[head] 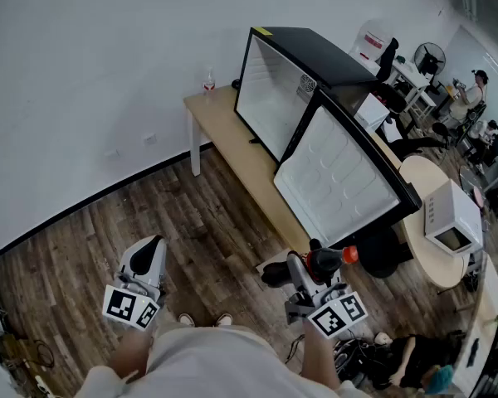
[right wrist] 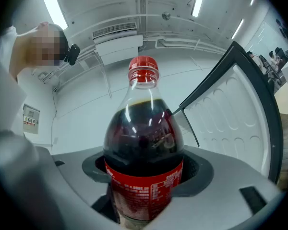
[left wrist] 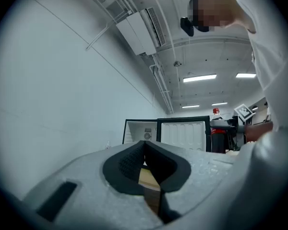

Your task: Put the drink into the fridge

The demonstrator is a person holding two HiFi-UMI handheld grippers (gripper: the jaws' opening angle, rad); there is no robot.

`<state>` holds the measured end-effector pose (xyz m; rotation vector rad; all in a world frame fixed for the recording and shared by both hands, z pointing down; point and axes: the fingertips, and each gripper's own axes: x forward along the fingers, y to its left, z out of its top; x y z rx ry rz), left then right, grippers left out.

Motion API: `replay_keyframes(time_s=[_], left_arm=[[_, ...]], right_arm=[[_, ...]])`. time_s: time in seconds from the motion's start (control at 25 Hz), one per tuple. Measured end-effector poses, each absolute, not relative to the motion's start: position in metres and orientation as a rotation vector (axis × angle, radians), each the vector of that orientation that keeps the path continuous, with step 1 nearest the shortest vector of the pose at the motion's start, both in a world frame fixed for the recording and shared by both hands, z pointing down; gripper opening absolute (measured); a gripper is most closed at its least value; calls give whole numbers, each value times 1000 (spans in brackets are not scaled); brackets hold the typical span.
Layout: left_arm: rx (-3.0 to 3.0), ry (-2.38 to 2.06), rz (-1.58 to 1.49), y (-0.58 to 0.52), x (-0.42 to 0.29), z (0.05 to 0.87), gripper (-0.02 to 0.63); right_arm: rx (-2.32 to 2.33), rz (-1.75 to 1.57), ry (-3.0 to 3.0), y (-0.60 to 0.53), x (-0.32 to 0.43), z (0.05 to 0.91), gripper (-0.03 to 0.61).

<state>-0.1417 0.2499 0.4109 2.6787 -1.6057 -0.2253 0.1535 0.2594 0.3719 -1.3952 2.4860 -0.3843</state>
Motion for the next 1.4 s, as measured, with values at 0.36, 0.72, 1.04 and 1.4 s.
replay_keyframes(time_s=[0.36, 0.72, 1.04, 1.4], left_arm=[[2670, -1616, -218, 252, -133, 411, 15], [2642, -1632, -218, 256, -119, 417, 15], [2623, -1660, -207, 260, -111, 425, 15], [2610, -1710, -154, 257, -116, 426, 15]], right_arm=[[-1397, -363, 2549, 261, 154, 377, 314], [-1357, -334, 2594, 263, 156, 376, 313], [-1329, -360, 2602, 257, 165, 388, 311], [-1283, -409, 2621, 237, 157, 400, 311]])
